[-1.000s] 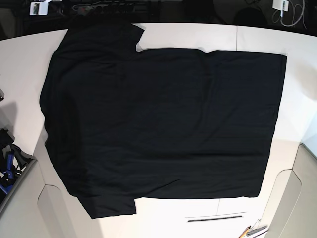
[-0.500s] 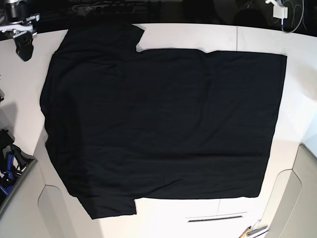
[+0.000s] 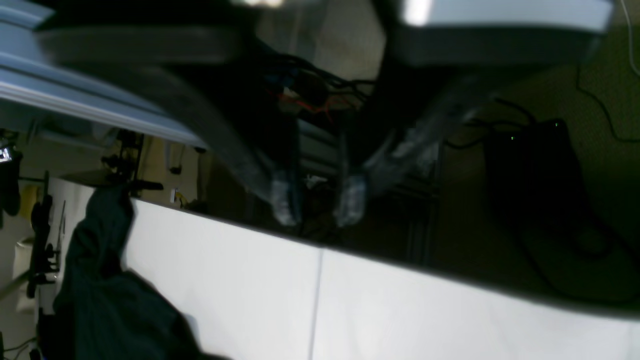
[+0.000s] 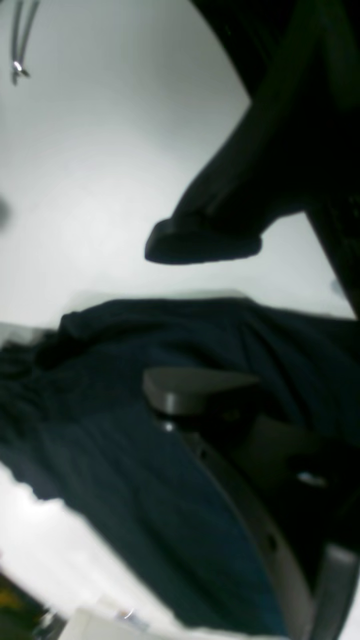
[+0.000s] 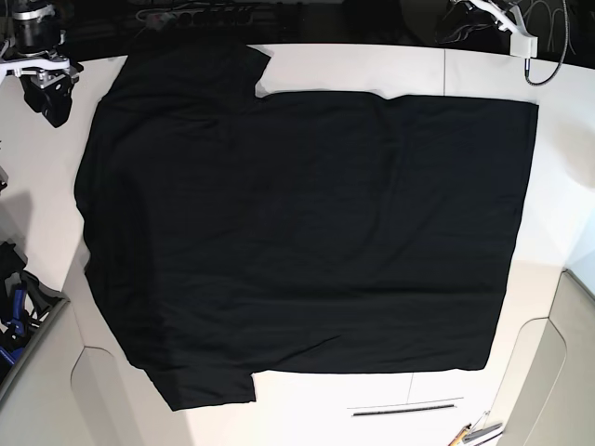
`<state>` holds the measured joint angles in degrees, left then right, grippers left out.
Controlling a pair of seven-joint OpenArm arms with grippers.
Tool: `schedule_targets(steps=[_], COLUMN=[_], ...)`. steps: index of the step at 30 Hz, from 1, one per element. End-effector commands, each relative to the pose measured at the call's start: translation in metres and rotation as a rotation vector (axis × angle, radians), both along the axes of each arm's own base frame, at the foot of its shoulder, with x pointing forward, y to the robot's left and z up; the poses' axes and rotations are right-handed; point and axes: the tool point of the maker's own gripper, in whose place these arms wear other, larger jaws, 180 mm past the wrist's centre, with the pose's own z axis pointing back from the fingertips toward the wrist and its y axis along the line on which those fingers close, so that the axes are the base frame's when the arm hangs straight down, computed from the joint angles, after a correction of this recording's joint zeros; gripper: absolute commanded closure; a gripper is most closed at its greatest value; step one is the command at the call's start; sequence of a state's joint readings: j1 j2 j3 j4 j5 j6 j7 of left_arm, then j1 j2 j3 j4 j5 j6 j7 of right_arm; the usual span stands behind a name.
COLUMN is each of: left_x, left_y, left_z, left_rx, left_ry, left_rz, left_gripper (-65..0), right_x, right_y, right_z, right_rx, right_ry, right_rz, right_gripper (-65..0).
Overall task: Fold the T-shirt properly
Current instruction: 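Move both grippers down to the shirt's shoulder corners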
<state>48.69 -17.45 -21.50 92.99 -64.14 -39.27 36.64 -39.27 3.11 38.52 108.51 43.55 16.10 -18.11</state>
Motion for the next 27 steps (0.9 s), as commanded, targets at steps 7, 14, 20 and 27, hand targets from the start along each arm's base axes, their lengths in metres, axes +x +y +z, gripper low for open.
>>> schedule_targets(steps=[7,14,20,27], left_x=[0.003,0.013,0.014,0.021], left_y=[0.001,0.001,0.002,0.006], left_z=[0.007,0.008,0.008,0.010], left_rx=[-0.005,-0.003,-0.001,0.010], left_ry=[-0.026,-0.046,-0.049,-0.064], left_rz=[0.000,-0.006,-0.008,-0.005], left_gripper=[-18.9,-19.0,-19.0,-19.0], right_x=[0.011,0.017,0.018,0.018], right_y=[-0.004,-0.008,0.024,0.041], right_z=[0.005,-0.036,-0.063,-0.074], right_rx=[-0.043,0.066,0.263,0.302], right_ry=[-0.007,0.037,0.032,0.057], right_rz=[0.014,-0.004,0.069,0.100], right_gripper=[-33.0,-33.0,-33.0,-32.9])
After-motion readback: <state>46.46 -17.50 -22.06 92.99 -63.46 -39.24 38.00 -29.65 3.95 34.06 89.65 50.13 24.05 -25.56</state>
